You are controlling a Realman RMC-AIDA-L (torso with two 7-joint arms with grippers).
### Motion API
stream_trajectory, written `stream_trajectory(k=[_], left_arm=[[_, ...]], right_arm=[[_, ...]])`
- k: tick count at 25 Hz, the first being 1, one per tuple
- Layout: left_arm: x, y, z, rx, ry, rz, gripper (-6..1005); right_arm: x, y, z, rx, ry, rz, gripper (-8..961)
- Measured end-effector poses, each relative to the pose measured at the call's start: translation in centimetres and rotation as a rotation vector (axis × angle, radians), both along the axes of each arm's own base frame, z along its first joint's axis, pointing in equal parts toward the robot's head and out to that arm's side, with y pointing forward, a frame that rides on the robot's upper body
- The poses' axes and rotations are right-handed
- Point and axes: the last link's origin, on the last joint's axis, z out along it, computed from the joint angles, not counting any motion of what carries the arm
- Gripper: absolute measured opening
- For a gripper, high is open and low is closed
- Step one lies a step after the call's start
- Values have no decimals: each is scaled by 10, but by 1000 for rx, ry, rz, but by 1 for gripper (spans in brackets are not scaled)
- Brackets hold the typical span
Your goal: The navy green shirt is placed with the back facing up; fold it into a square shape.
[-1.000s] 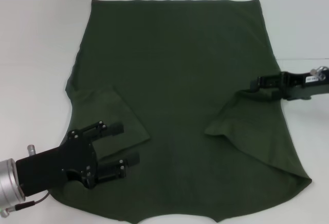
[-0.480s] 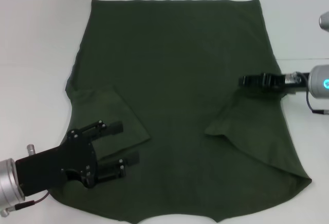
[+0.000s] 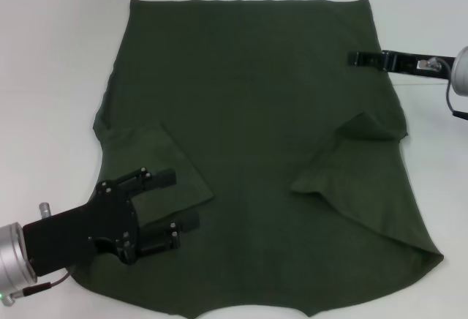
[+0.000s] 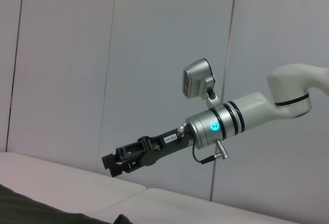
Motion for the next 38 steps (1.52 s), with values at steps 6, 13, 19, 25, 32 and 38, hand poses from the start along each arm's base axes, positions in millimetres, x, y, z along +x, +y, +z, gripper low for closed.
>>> stream_trajectory(k=[6, 13, 19, 25, 32, 38], left_arm=[[1, 0, -1, -3, -6, 0, 803], [2, 2, -2, 2, -18, 6, 804], [4, 4, -2, 15, -37, 11, 804], [4, 4, -1, 22, -45, 14, 804], [4, 5, -1, 25, -47, 14, 803], [5, 5, -1, 24, -48, 12, 803]], right_arm=[[9, -7, 23, -110, -126, 64, 862], [3, -11, 44, -199, -377, 198, 862], [-3, -8, 13, -292, -608, 258, 861], [-5, -8, -17, -303, -752, 286, 858], [-6, -7, -39, -278, -880, 305, 854], [-4, -4, -44, -268, -994, 303, 852]])
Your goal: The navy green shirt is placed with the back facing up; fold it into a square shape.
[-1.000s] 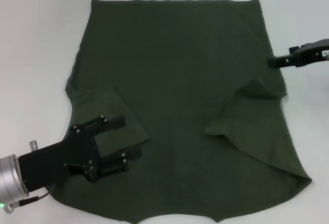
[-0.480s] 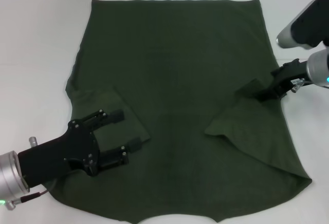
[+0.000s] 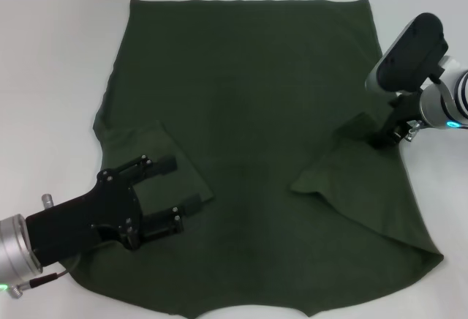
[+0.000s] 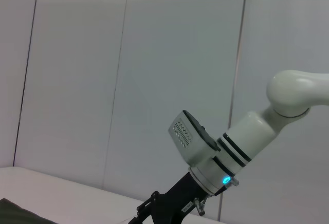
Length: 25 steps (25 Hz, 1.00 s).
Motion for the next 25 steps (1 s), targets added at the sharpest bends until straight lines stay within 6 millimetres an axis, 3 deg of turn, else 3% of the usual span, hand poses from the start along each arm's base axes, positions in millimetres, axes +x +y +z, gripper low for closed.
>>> stream_trajectory(k=[11, 16, 25], left_arm=[[1, -1, -1, -1, -6, -1, 803], [1, -1, 0, 1, -10, -3, 805], [2, 0, 0, 2, -10, -4, 804]], right_arm=[[-13, 18, -10, 165, -37, 143, 852], [-27, 28, -5, 291, 97, 152, 852], [-23, 13, 22, 184, 374, -43, 852]])
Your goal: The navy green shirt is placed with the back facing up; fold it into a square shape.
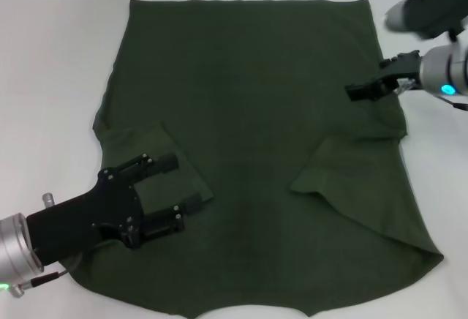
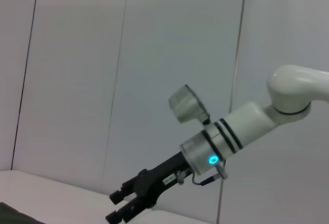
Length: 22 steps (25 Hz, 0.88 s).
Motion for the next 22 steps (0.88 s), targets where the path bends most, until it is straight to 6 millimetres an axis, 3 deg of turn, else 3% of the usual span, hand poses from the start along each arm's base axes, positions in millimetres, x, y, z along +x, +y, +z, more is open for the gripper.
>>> stream_trajectory(k=[5, 10, 15, 22], left_arm=[[4, 3, 2, 9, -21, -4, 803], [6, 6, 6, 0, -58, 18, 804], [10, 13, 11, -87, -99, 78, 803], [12, 20, 9, -289, -47, 152, 801]], right_arm=[[2, -14, 33, -23, 345, -6, 852], [11, -47, 49, -130, 617, 61, 852], [25, -87, 43, -282, 715, 101, 852], [48, -134, 28, -472, 674, 159, 852]])
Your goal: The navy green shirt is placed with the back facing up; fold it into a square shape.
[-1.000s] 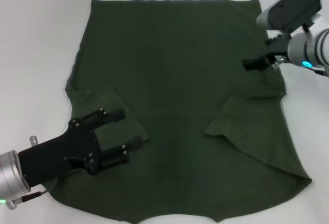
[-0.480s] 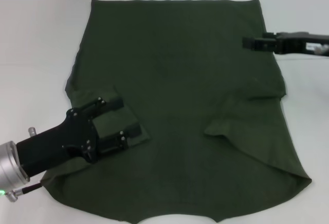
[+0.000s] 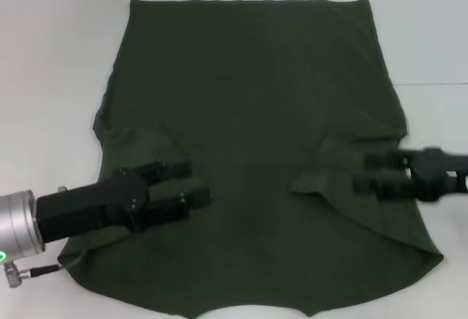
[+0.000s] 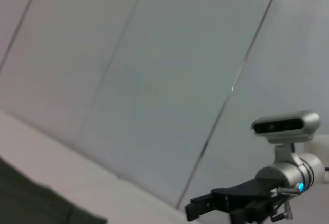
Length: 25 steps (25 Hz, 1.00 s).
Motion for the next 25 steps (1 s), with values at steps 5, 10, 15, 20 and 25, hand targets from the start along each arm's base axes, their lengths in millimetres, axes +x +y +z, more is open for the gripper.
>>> stream_trajectory(k=[5, 10, 15, 20, 25], left_arm=[[3, 3, -1, -101, 46, 9, 800], [8, 13, 9, -145, 59, 46, 799], [9, 31, 39, -232, 49, 216, 798], [-2, 37, 68, -296, 68, 412, 797], [-30, 34, 87, -333, 118, 657, 798]], right_arm=[[10, -24, -6, -17, 9, 91, 852], [12, -26, -11, -19, 38, 77, 852], [9, -24, -13, -47, 52, 50, 852], [6, -22, -15, -91, 40, 36, 852], [2, -19, -18, -123, 20, 32, 852]])
